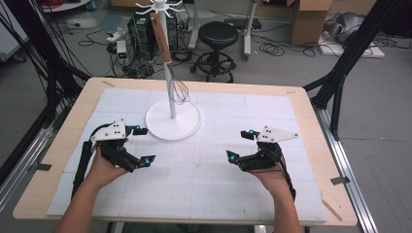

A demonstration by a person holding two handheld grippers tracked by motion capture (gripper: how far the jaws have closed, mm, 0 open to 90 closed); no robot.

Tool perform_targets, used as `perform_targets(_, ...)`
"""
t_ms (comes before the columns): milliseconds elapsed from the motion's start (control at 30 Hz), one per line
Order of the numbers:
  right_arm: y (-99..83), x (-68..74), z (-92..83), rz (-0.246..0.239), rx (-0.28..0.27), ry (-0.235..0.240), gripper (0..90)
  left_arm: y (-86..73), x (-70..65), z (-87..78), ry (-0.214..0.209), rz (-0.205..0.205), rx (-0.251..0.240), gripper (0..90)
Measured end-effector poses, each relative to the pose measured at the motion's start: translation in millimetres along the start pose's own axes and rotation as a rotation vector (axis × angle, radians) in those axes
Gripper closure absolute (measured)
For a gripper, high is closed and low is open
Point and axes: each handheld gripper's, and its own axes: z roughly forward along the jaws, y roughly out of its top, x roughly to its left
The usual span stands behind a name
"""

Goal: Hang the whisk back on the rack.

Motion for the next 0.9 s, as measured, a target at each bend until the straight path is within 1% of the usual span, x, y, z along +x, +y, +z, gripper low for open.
perform_targets(433,0.7,-0.5,-1.3,0.002,-0.010,0.006,9.9,0.2,-0.7,-0.9,-0.003,0.005,0.000,1.6)
perform_targets(467,0.7,-0.3,-1.1,0.002,-0.009,0.004,9.9,0.3,-1.1,-1.0,-0.002,0.000,-0.004,1.6)
perform_targets(900,0.0,-0.2,1.6,-0.002,0.004,0.006,9.9,0.4,-0.7,-1.6,0.000,0.001,-0.003,1.6)
